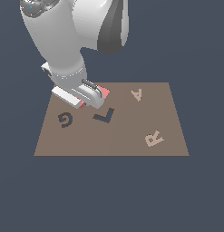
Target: Insert a designated object into the corresponding slot on a board.
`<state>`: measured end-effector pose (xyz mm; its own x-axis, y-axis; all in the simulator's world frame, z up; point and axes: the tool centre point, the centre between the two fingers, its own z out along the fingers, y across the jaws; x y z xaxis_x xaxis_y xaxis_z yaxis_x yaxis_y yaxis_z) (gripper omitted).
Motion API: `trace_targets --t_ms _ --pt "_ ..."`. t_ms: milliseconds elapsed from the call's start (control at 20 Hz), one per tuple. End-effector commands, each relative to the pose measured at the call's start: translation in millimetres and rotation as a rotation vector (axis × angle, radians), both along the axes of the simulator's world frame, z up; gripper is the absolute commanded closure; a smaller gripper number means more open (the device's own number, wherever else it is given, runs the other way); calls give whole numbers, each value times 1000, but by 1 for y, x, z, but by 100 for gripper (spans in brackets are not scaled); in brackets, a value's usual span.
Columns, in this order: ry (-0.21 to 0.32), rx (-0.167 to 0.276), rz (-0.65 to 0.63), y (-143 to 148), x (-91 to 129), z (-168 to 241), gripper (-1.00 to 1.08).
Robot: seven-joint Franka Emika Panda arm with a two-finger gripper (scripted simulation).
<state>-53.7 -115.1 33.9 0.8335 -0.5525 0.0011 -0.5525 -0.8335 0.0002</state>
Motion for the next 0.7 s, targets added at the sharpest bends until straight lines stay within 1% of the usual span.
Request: trace_targets --t_ms 0,650 --pt "-1 0 -99 3 5 1 108" --pt "-1 1 -611 8 31 2 108"
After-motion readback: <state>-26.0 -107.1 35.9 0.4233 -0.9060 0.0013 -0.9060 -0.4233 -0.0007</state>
